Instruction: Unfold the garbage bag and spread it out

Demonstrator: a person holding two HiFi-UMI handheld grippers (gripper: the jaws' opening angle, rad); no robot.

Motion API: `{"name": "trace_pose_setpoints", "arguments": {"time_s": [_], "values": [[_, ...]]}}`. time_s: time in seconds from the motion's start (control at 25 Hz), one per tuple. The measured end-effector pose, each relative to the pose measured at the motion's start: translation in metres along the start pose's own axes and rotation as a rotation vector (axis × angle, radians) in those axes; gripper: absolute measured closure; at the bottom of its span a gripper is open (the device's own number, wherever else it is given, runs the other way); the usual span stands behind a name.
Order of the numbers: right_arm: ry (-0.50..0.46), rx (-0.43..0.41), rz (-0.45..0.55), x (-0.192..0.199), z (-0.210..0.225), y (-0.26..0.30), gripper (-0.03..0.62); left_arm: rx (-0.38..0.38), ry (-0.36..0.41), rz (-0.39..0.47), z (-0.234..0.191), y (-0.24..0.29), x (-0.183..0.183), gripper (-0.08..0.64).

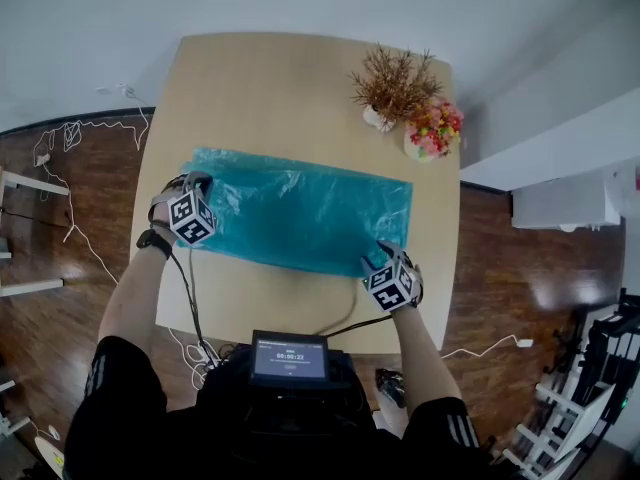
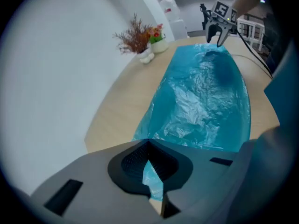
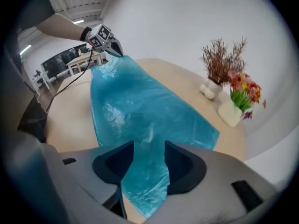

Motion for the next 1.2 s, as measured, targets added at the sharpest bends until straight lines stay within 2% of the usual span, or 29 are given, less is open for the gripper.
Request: {"name": "trace_pose_setpoints", "arguments": {"time_s": [0.2, 0.32, 0.44, 0.56, 0.76, 0.96, 1.2], "values": [[-0.149, 0.06, 0.154, -0.072, 0.001, -0.028, 0.357, -0.115, 0.12, 0.135, 0.014, -0.053, -0.019, 0.558], [-0.202, 0.045, 0.263, -0.126, -0.004, -0.042, 0.357, -0.152, 0.163, 0.198, 0.031, -0.081, -0.03, 0.558], [-0.263, -0.003, 0.327, -0.169, -0.02, -0.039, 0.357, -0.171, 0.209, 0.253, 0.053, -0.105, -0.041, 0.558], [-0.384, -0.05, 0.321, -0.197, -0.041, -0.022, 0.358, -0.179, 0.236, 0.3, 0.071, -0.121, -0.047, 0.558], [-0.606, -0.07, 0.257, -0.22, -0.071, 0.01, 0.36, -0.167, 0.247, 0.344, 0.089, -0.139, -0.049, 0.558], [-0.689, -0.091, 0.215, -0.227, -0.089, 0.035, 0.369, -0.162, 0.212, 0.367, 0.095, -0.147, -0.045, 0.558], [-0.682, -0.067, 0.21, -0.229, -0.094, 0.043, 0.568, -0.161, 0.156, 0.371, 0.094, -0.152, -0.043, 0.558]]}}
Point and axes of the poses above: the fingertips, and each gripper's own axes: y forward along the fingers, z to its right, x out of its underside, the point moved 6 cm from there along -y, backward along the fingers, and after that the axes turned 1 degree about -z, right-handed, at the moved point
